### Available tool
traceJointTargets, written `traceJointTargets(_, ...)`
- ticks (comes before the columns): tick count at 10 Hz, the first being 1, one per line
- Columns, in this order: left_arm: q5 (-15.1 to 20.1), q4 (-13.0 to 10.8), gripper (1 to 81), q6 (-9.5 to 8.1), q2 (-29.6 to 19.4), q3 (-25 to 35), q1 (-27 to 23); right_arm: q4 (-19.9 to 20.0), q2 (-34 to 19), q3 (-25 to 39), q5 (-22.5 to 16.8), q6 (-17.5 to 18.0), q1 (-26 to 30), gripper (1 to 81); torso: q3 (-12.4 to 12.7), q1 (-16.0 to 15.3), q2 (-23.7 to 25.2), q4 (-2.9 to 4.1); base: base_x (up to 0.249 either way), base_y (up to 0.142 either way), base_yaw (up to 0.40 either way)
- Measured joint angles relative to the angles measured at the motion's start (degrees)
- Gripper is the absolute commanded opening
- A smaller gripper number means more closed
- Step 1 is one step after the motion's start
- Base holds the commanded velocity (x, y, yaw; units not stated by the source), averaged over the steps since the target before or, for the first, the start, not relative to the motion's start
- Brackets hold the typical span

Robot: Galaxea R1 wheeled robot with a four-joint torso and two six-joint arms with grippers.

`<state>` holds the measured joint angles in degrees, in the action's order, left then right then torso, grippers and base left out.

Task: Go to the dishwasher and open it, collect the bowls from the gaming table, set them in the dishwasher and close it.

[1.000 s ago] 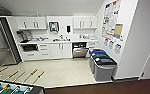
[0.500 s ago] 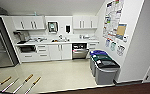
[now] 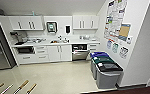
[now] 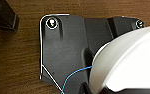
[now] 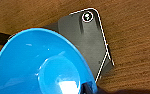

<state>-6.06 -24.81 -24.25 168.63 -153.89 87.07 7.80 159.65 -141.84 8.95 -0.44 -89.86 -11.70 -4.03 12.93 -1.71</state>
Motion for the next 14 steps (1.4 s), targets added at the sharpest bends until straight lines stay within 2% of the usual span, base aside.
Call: traceJointTargets(14, 0.0, 0.0, 1.0, 0.07, 0.1, 0.0, 0.0, 0.0, 0.3, -0.3, -0.5, 0.0, 0.0, 1.0, 0.0, 0.0, 0.0, 0.0, 0.234, 0.0, 0.0)
